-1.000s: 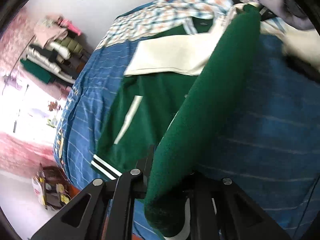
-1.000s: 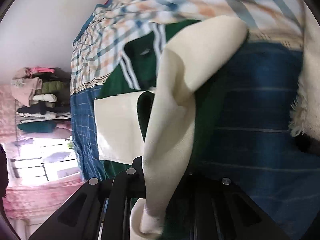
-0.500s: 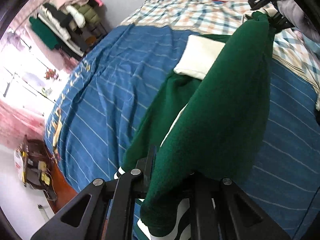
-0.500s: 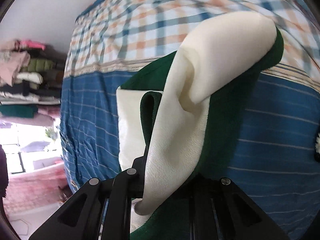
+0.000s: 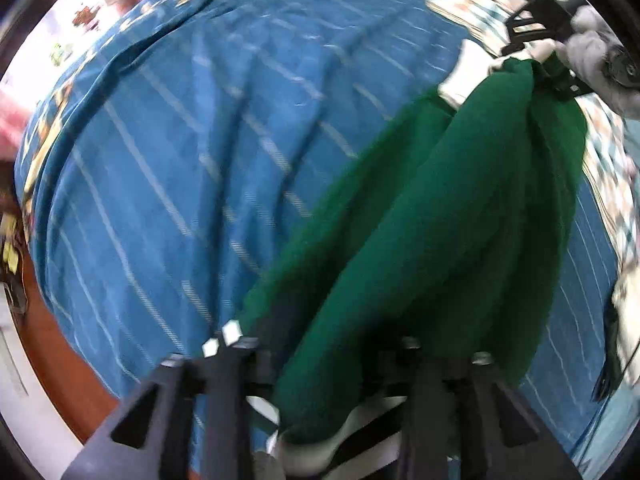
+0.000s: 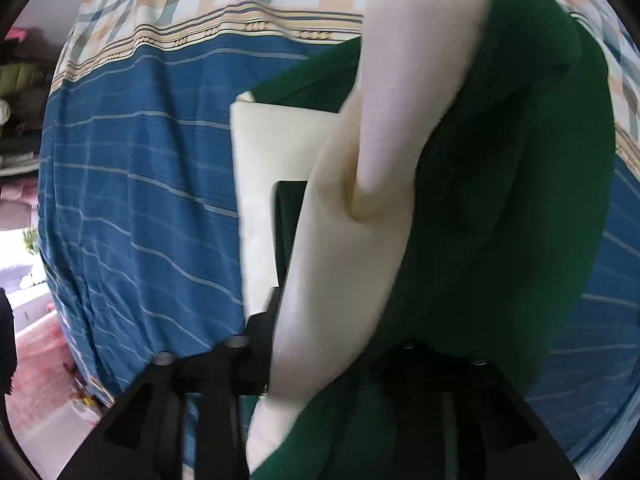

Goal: Fold large clothes

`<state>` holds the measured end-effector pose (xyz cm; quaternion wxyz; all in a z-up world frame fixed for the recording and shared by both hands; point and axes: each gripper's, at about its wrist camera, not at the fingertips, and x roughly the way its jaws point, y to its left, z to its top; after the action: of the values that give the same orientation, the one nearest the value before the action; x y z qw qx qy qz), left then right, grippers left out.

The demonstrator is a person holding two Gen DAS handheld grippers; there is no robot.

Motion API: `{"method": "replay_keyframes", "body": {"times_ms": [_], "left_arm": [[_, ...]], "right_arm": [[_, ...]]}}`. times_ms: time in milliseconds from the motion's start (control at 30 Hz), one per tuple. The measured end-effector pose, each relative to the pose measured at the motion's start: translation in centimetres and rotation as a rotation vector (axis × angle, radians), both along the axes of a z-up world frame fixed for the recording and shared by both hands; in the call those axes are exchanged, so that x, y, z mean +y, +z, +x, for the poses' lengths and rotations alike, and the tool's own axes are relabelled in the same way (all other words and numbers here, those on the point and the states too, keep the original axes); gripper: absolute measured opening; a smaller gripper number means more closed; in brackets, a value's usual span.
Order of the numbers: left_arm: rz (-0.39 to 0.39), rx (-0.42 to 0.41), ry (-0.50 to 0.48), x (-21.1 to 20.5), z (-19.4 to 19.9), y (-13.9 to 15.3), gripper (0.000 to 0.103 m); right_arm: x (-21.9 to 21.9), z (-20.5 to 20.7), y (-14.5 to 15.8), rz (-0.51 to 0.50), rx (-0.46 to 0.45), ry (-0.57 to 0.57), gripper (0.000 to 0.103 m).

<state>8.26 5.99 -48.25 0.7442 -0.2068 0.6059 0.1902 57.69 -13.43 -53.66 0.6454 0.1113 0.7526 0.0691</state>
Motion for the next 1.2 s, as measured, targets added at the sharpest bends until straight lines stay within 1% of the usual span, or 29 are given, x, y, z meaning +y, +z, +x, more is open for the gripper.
{"method": "replay_keyframes", "body": {"times_ms": [33,133,200,233,267,300,367,400,433,467,533,567,600,633,667,700,767,833,867,933,967,1000,1033,1100,1167,1200], "left_arm": [[0.016,0.011,0.037,1.0,-0.6,0.0,0.046],[0.035,0.035,0.105,3.3,-2.3,-0.2,0.045],[0.048,0.053,0.141,4.7,-3.6,-0.4,0.046],[0.054,0.064,0.158,5.4,-4.3,-0.4,0.046],[0.062,0.07,0.164,5.9,-4.8,-0.3,0.046],[0.067,0.077,0.17,6.2,-5.4,-0.1,0.046],[0.048,0.07,0.188,6.5,-6.6,0.4,0.046],[0.029,0.064,0.201,6.4,-7.2,0.7,0.046],[-0.023,0.052,0.231,6.3,-8.0,0.9,0.046],[-0.081,0.037,0.258,6.1,-8.7,0.8,0.045],[-0.231,0.014,0.328,5.3,-10.1,0.1,0.043],[-0.321,-0.01,0.369,4.6,-10.6,-0.5,0.043],[-0.387,-0.035,0.389,4.0,-10.7,-1.2,0.043],[-0.466,-0.049,0.413,3.1,-10.6,-2.4,0.043],[-0.502,-0.061,0.432,2.7,-10.3,-2.9,0.043],[-0.545,-0.1,0.463,2.1,-10.1,-3.5,0.043],[-0.533,-0.126,0.484,1.2,-9.5,-4.2,0.043],[-0.544,-0.149,0.498,0.5,-8.9,-4.6,0.043],[-0.537,-0.167,0.515,0.3,-9.0,-4.2,0.043],[-0.522,-0.223,0.532,0.4,-9.7,-2.3,0.044],[-0.5,-0.24,0.532,0.3,-10.2,-1.1,0.044],[-0.479,-0.248,0.526,0.2,-10.7,-0.1,0.047],[-0.456,-0.24,0.507,-0.1,-11.1,0.8,0.048],[-0.413,-0.223,0.466,-0.7,-11.6,1.4,0.051],[-0.371,-0.195,0.42,-1.8,-11.8,1.1,0.053],[-0.366,-0.186,0.416,-2.0,-12.3,0.8,0.053]], "right_arm": [[0.4,0.2,0.1,0.016,0.005,-0.002,0.046],[1.7,0.3,0.8,0.075,0.021,0.002,0.046],[2.5,0.1,1.6,0.133,0.012,0.039,0.052],[2.7,-0.1,2.0,0.189,0.006,0.066,0.055],[2.4,-0.2,2.4,0.24,0.002,0.085,0.059],[1.7,-0.5,2.9,0.284,-0.007,0.097,0.059],[-1.6,-1.3,4.2,0.424,-0.03,0.092,0.06],[-3.5,-1.8,4.6,0.443,-0.043,0.081,0.063],[-5.7,-2.4,5.1,0.432,-0.07,0.063,0.067],[-9.3,-3.6,5.8,0.392,-0.125,0.037,0.073],[-14.7,-5.8,6.0,0.314,-0.165,-0.001,0.074],[-17.5,-7.2,5.6,0.294,-0.157,-0.025,0.074],[-19.6,-8.3,5.0,0.281,-0.138,-0.045,0.074],[-21.5,-9.3,4.3,0.27,-0.122,-0.063,0.074],[-23.9,-10.7,3.2,0.255,-0.102,-0.09,0.074],[-25.5,-11.5,2.4,0.237,-0.093,-0.099,0.074],[-27.7,-12.6,0.8,0.216,-0.094,-0.106,0.074],[-28.6,-12.9,-0.6,0.242,-0.098,-0.099,0.074],[-28.9,-12.8,-1.6,0.254,-0.102,-0.099,0.074],[-29.0,-12.3,-2.8,0.292,-0.106,-0.096,0.077],[-28.7,-11.6,-3.5,0.336,-0.107,-0.096,0.081],[-28.5,-11.0,-4.1,0.373,-0.109,-0.097,0.083],[-28.2,-10.3,-4.7,0.401,-0.111,-0.098,0.083],[-27.6,-8.1,-6.1,0.465,-0.13,-0.109,0.083],[-26.5,-5.6,-8.0,0.565,-0.118,-0.118,0.082],[-26.0,-4.9,-8.5,0.606,-0.122,-0.12,0.078]]}}
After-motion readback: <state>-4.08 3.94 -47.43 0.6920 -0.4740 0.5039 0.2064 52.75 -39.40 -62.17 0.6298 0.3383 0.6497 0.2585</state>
